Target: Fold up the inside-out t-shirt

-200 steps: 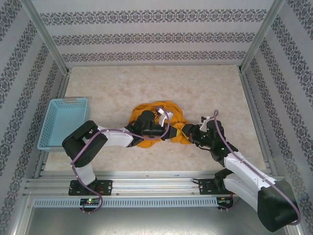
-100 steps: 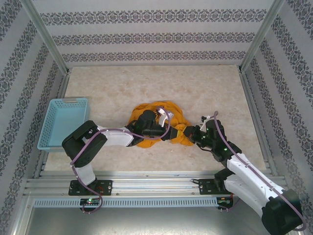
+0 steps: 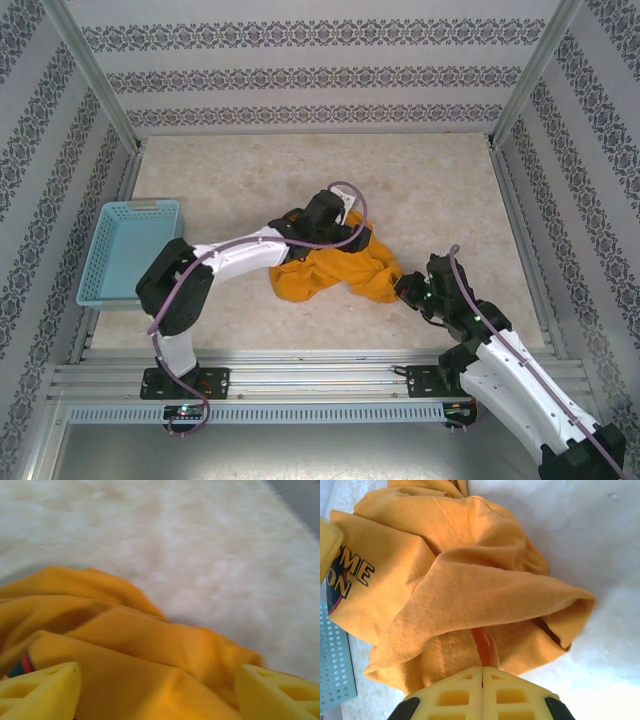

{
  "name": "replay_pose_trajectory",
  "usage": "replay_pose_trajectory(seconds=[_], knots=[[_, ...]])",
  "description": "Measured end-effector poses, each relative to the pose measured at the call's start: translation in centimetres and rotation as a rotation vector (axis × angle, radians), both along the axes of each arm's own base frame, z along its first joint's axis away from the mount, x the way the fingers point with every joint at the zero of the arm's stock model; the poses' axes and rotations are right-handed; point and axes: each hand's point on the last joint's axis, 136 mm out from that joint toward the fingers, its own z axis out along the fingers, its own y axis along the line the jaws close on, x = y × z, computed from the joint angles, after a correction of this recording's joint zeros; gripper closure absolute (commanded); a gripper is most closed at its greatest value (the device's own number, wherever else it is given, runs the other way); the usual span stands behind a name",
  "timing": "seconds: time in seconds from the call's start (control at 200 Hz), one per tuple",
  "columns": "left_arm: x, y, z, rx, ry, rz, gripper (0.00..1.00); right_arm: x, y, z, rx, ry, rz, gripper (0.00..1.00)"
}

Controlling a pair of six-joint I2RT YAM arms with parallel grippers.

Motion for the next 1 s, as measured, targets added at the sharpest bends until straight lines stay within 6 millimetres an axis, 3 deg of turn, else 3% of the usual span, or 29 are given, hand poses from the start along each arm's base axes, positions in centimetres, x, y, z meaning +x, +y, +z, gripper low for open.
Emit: replay_pose_trajectory(seconds=[0.085,0.185,0.27,0.465,0.644,0.754,0.879,0.939,0.999], knots=[[1.2,2.0,-3.2,0.124,0.042,0.073,0.2,-0.4,-0.5,-0.1,-0.014,0.005,-0.014,1.0],[2.3,5.8,-7.5,0.28,0.108,0.175,0.22,-0.8,-1.0,-0.2,-0.039,0.023,-0.025,1.0],[2.9,9.2,-9.4,0.364,0.155,0.275,0.24,-0.7,-0.9,0.6,-0.051,0.011,-0.014,1.0],[4.0,14.5,-9.1,0.393,0.189,0.483,0.24,1.0,0.6,3.8,-0.066,-0.061,0.051,1.0],[1.7,17.9,-7.7,0.395,0.179,0.597,0.25,1.4,3.4,4.8,-0.115,-0.09,0.164,1.0],[0.6,19.3,-7.2,0.394,0.17,0.637,0.25,0.7,5.4,3.1,-0.148,-0.057,0.237,1.0],[-0.2,20.0,-7.8,0.407,0.18,0.648,0.25,-1.4,6.9,-2.5,-0.203,0.08,0.307,1.0],[-0.5,20.1,-8.1,0.415,0.186,0.646,0.25,-2.5,6.8,-4.7,-0.232,0.145,0.324,0.89],[-0.6,20.2,-8.3,0.42,0.189,0.646,0.24,-2.8,6.6,-5.2,-0.242,0.162,0.327,0.72]])
